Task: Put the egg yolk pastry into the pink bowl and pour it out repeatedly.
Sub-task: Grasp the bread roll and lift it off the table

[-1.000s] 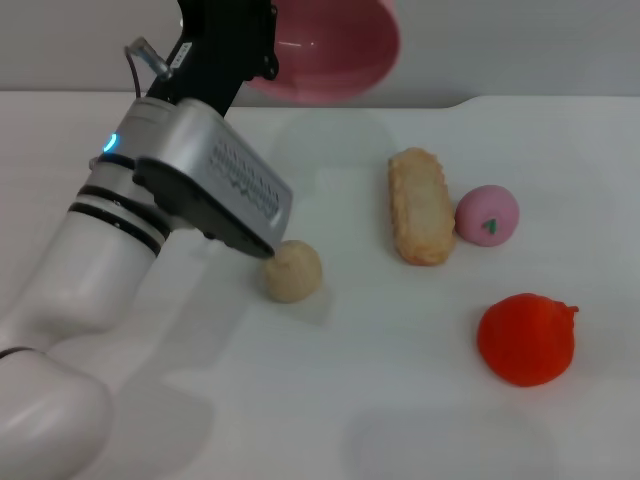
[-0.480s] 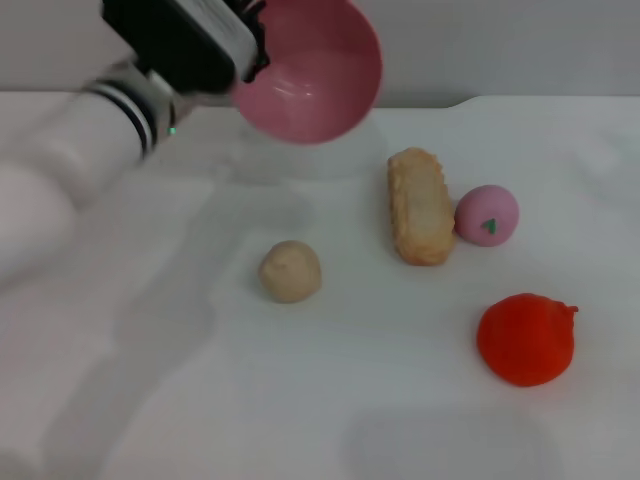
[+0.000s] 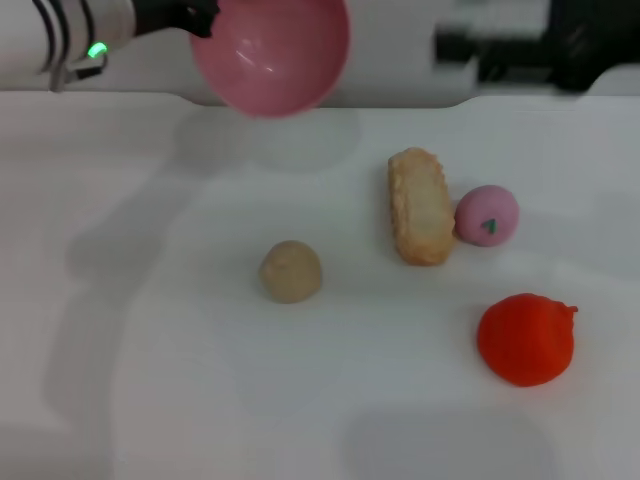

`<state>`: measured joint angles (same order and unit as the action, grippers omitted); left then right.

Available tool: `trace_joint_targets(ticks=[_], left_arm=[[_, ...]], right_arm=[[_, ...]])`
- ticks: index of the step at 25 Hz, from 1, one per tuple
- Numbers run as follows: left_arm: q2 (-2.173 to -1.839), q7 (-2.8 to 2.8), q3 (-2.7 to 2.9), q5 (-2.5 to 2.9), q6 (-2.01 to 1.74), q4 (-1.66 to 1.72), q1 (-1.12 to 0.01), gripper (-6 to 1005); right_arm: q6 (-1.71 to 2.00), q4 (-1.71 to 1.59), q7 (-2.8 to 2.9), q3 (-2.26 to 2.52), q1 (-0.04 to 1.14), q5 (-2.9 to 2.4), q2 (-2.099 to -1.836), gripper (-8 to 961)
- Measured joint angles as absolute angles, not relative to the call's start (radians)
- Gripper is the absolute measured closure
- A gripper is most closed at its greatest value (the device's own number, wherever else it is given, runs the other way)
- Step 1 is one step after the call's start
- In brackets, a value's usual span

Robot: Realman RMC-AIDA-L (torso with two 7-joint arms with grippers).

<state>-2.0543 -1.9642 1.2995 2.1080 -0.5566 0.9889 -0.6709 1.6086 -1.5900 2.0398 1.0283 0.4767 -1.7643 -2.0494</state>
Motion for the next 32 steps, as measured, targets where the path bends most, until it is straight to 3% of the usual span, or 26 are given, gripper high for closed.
trace_joint_targets(ticks=[5,10,20,32], left_arm=[[-2.049,-2.064,1.139,2.235,-0.65,0.978,-0.72,957],[-2.048,-2.104,1.122,2.272,-0.66,0.982,-0.726,958],[-2.05,-2.128,1.121,2.273,-0.687,0.979,-0.73,957],[-2.051,-2.149,1.125,2.274,-0.712,0.977,-0.735,958]], right_arm=[[1.64,-1.547,2.151,1.127,0.601,-2.028,-2.065,296],[1.442,-1.264,2.223,1.31,0.736,-2.205,-2.074,297],[1.143,-0.947,2.225,1.526,0.827,-2.208,-2.081,299],[0.933,-0.794,2.217,1.699,0.867,-2.085,-2.085,301]])
